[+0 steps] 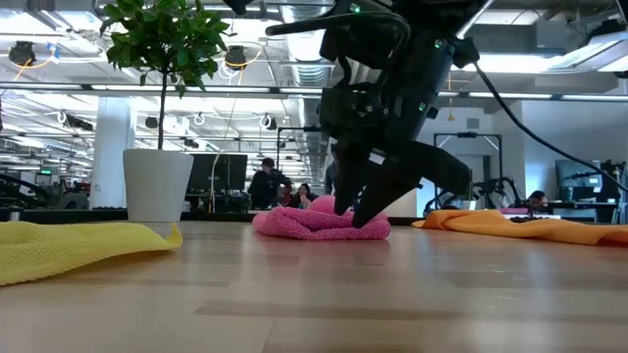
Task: Fold microfiber towels
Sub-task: Put the pink microfiber cloth into the bin
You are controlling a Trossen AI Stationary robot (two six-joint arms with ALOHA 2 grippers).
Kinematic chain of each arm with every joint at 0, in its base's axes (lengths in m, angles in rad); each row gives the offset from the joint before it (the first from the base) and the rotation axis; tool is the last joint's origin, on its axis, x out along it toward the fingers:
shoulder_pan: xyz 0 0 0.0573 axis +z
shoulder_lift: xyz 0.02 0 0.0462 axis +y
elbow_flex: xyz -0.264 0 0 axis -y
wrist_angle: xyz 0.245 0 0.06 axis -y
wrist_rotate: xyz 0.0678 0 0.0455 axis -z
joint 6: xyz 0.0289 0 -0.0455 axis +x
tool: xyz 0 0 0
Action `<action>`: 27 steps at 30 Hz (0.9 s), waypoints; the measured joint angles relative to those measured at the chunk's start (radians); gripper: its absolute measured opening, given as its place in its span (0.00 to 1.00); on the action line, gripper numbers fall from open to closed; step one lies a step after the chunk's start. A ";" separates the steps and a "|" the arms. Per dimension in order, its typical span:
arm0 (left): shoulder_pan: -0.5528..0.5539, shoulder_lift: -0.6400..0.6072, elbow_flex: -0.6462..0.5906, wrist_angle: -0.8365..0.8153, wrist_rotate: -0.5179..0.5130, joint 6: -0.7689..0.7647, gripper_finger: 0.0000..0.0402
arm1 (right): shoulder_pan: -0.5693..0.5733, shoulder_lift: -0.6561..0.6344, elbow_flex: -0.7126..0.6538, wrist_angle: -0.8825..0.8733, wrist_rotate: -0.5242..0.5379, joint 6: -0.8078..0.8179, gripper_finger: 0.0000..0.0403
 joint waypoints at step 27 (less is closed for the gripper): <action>0.000 0.000 0.000 -0.011 0.000 0.017 0.37 | -0.085 0.047 0.003 -0.010 -0.104 0.010 0.45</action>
